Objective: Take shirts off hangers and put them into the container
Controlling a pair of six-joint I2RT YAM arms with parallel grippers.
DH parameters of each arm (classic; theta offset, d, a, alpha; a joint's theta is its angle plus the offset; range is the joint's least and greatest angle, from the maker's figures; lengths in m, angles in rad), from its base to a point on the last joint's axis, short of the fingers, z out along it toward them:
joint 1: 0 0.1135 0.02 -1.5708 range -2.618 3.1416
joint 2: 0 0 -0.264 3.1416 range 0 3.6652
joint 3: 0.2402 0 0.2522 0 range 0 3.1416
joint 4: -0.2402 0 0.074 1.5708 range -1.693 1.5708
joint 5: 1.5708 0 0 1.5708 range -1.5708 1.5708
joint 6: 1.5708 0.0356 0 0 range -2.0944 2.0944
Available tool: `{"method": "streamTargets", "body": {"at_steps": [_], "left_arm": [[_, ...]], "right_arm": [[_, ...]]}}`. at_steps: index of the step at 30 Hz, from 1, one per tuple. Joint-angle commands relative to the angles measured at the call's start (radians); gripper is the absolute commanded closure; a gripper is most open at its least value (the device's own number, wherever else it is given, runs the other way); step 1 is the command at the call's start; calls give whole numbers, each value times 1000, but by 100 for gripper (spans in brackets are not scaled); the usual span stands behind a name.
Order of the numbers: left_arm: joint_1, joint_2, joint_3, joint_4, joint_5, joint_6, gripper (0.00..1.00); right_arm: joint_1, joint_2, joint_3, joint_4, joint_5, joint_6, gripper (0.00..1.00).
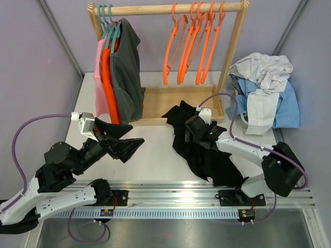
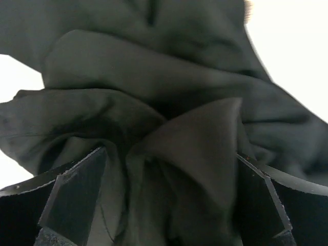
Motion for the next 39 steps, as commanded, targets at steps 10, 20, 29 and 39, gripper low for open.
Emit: {"method": "streamTargets", "body": {"at_steps": [10,20,29,39], "left_arm": [[-3,-22,-14,41,-1,-3,1],[-3,-31,-14,29,-4,-6,1],[-3,3,8,26,8,3,1],[-3,49,43,23,39,20,1]], "right_arm": [[-5,284,-50,98,-72,50,1],[-5,228,-53,50,-75,193,100],[-7,-351,121,-264,293,158,100],[-59,-406,502,-228,755,-199,100]]}}
